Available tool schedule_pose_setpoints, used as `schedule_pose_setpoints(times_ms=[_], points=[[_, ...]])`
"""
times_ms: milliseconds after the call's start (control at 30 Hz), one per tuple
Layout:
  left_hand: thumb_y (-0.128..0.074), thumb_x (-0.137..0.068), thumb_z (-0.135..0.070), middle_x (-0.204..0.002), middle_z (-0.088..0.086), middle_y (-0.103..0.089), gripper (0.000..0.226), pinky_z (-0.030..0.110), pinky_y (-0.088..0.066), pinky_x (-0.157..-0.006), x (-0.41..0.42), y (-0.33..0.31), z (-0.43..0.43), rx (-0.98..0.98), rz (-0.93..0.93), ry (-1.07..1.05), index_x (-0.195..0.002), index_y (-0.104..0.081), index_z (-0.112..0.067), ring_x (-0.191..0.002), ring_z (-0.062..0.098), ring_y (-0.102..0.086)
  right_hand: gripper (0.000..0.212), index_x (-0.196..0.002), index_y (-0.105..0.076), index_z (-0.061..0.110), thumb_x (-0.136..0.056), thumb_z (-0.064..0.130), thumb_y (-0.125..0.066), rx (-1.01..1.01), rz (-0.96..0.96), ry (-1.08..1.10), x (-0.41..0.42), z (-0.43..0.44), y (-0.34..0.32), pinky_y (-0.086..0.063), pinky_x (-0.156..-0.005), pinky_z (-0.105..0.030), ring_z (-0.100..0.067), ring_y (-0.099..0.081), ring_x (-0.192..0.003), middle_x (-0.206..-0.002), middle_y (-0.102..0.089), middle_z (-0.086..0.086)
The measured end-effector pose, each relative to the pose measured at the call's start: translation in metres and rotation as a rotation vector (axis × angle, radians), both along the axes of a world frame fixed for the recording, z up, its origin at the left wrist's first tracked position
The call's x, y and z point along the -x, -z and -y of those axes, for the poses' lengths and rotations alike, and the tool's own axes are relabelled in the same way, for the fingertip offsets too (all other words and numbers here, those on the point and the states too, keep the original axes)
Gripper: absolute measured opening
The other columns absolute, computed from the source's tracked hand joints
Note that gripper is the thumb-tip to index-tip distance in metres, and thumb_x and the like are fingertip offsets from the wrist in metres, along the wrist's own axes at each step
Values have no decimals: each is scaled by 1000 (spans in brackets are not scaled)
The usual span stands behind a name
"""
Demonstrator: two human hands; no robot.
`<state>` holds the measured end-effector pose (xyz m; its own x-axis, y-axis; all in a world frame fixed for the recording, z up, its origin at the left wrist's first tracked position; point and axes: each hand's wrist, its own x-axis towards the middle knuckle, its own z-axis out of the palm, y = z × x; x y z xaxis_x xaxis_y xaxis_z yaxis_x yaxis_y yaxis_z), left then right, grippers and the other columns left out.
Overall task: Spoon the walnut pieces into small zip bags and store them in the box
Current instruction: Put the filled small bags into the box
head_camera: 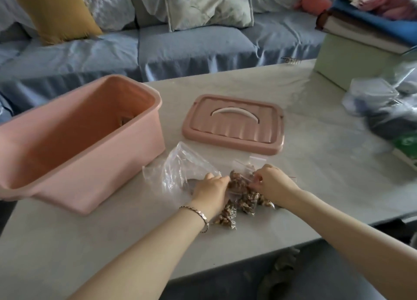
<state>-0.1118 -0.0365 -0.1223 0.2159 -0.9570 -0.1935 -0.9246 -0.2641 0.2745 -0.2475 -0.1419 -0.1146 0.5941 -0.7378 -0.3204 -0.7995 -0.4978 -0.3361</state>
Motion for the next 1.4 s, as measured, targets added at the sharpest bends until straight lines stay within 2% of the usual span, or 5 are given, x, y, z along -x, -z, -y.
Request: schedule_pose_setpoints(times_ms=[300,667,867,1000,1400], points=[[-48,-94,-23,-103,-6,-60,12,29,-43,-81,-31,-21,-55,181,-119,-52,-97,-60,-22,-95,19,-59,15,-84,-65,5,-88,18,-58,-30,274,-23,-21,3,-44,-35,-58,-24,-16,-51,-70,-77,-59,-1],[-57,-90,-25,-76,-17,-49,7,23,-38,-65,-61,-34,-102,314,-163,-231,-88,-64,-22,-75,7,-51,20,-60,-68,11,-77,21,-67,-146,112,150,-52,27,-13,-35,-42,-17,-10,-49,-48,-55,-59,1],[-58,-90,-19,-86,-10,-55,8,29,-46,-77,-67,-37,-106,320,-262,-252,-91,-67,-19,-83,12,-57,11,-68,-72,16,-78,19,-70,17,270,30,-37,3,-49,-42,-52,-12,-8,-55,-56,-62,-65,5],[-55,-91,-13,-88,-9,-53,15,14,-39,-79,-69,-46,-105,348,-291,-219,-89,-66,-23,-88,7,-52,12,-90,-69,11,-82,20,-66,193,438,-121,-40,-16,-86,-51,-74,-34,-20,-64,-75,-78,-70,-3],[-72,-74,-8,-69,-15,-60,31,9,-43,-62,-66,-71,-94,494,-439,-316,-74,-53,-32,-65,-4,-56,22,-102,-72,17,-89,11,-56,36,345,-517,-84,-65,-93,-39,-74,-10,-10,-58,-84,-100,-68,1]])
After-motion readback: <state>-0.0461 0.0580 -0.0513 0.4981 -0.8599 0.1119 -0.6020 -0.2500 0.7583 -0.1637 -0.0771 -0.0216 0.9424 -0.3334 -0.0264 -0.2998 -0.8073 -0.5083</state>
